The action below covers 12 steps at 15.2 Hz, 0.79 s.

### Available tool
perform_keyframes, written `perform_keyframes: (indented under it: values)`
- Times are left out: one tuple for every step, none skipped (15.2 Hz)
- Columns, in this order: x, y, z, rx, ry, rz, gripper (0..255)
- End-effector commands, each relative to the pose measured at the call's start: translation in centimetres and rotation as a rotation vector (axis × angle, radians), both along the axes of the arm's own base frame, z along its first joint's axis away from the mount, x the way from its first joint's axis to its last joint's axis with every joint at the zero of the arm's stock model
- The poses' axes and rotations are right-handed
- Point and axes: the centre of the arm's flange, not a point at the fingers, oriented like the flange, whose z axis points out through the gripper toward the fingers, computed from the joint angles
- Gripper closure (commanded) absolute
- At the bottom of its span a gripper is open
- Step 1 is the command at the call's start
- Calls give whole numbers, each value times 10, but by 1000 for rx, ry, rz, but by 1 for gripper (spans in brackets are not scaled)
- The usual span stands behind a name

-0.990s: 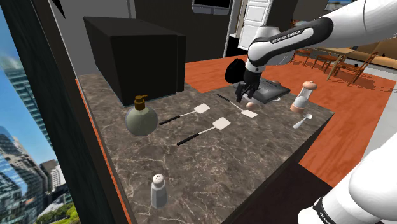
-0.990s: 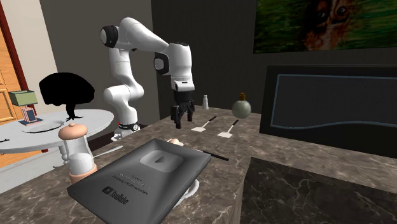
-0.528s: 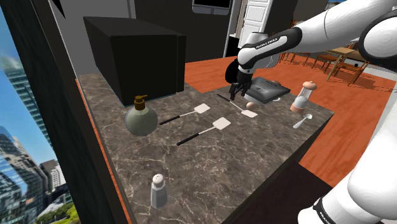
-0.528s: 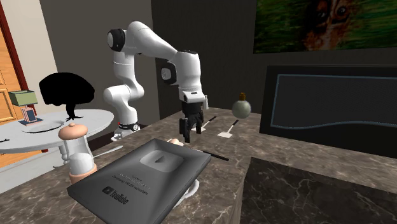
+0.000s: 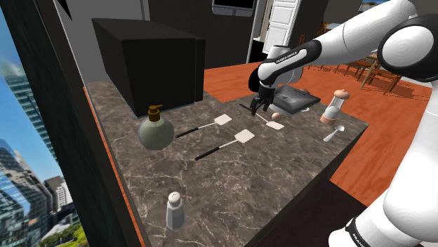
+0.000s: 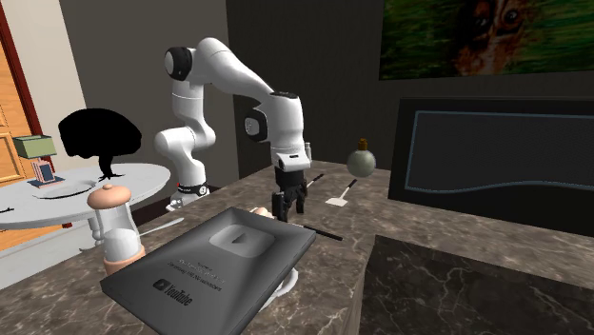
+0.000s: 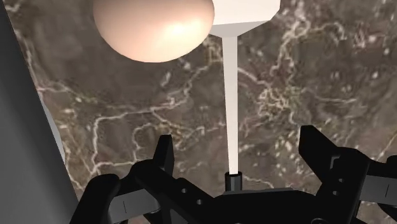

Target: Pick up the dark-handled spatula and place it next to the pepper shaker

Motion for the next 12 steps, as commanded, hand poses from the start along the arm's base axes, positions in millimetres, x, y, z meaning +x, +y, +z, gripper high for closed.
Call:
perform_keyframes:
  values:
    - [0, -1, -3, 0, -1, 0, 0]
    - [0, -1, -3, 0, -1, 0, 0]
    - [0, -1, -3, 0, -1, 0, 0]
    - [0, -1, -3, 0, -1, 0, 0]
    - [0, -1, -3, 0, -1, 0, 0]
    - [0, -1, -3, 0, -1, 0, 0]
    - [0, -1, -3, 0, -1, 0, 0]
    - [0, -1, -3, 0, -1, 0, 255]
    - [0, -1, -3, 0, -1, 0, 255]
    - [0, -1, -3, 0, -1, 0, 255]
    - [0, -1, -3, 0, -1, 0, 255]
    - [0, -1, -3, 0, -1, 0, 255]
